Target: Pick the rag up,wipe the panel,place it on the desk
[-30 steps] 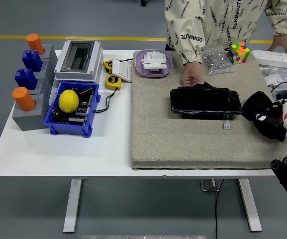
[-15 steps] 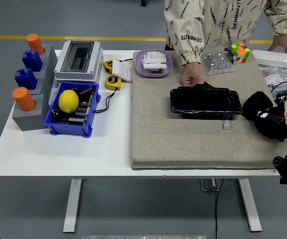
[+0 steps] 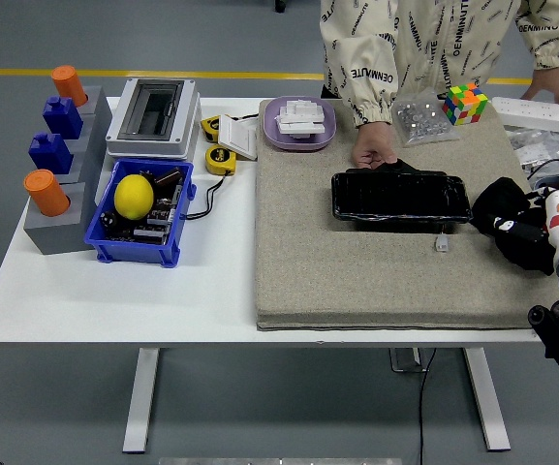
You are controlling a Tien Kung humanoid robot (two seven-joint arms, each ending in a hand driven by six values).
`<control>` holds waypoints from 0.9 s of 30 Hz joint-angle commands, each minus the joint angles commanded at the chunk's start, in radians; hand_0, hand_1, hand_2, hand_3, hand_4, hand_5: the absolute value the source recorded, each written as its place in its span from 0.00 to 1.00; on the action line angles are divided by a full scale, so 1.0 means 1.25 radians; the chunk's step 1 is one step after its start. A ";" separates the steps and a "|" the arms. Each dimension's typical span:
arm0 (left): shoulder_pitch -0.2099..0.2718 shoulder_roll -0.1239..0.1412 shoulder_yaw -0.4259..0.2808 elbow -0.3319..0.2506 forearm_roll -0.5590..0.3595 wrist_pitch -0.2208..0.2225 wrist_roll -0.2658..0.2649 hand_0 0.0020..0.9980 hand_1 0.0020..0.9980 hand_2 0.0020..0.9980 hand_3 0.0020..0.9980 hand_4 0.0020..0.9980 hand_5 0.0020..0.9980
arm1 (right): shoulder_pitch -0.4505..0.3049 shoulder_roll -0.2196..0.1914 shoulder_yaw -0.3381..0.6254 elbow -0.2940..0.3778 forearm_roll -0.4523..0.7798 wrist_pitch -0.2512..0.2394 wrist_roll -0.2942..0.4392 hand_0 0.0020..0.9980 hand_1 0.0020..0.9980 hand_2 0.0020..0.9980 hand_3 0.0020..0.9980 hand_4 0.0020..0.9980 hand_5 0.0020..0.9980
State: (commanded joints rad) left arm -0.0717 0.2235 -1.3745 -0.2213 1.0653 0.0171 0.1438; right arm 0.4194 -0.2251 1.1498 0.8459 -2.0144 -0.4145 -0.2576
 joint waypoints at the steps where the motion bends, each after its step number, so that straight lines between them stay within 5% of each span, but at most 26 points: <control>1: -0.001 0.000 0.000 0.000 0.000 0.000 0.000 0.60 0.64 0.66 0.56 0.63 0.44 | 0.000 0.001 -0.001 0.000 0.000 0.000 0.000 0.69 0.66 0.72 0.72 1.00 0.62; 14: -0.002 -0.001 0.000 0.000 -0.002 0.000 0.000 0.60 0.64 0.66 0.56 0.63 0.44 | 0.002 -0.012 -0.006 -0.016 0.019 -0.008 0.025 0.69 0.65 0.72 0.72 1.00 0.62; 27: -0.004 -0.001 0.004 -0.001 -0.003 0.000 0.000 0.60 0.64 0.66 0.56 0.63 0.44 | 0.054 -0.012 -0.057 -0.141 0.071 -0.035 0.086 0.68 0.65 0.71 0.71 1.00 0.61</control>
State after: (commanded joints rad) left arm -0.0773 0.2216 -1.3701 -0.2222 1.0620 0.0172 0.1434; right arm 0.4868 -0.2405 1.0788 0.6700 -1.9258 -0.4580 -0.1504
